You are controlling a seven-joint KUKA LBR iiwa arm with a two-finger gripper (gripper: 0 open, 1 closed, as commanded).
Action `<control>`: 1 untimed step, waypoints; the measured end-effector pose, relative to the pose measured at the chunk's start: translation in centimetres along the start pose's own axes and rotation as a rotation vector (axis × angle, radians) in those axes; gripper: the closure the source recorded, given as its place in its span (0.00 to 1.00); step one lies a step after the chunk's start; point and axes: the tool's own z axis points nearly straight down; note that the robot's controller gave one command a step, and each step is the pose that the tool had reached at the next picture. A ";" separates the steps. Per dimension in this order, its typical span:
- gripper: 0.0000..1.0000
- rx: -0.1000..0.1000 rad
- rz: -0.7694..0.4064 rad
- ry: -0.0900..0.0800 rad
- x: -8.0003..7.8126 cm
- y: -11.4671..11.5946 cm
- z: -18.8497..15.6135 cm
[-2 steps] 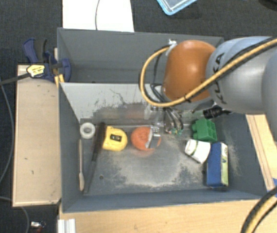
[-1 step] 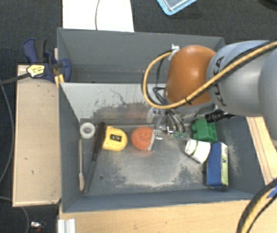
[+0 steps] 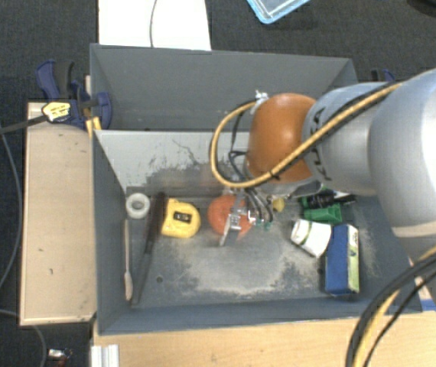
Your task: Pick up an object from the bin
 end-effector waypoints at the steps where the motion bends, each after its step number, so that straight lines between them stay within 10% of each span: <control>1: 1.00 0.000 0.085 -0.001 0.4 0.7 -0.2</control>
Offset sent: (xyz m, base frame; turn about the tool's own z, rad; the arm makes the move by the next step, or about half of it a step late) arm 0.0000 0.0000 0.0000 0.0000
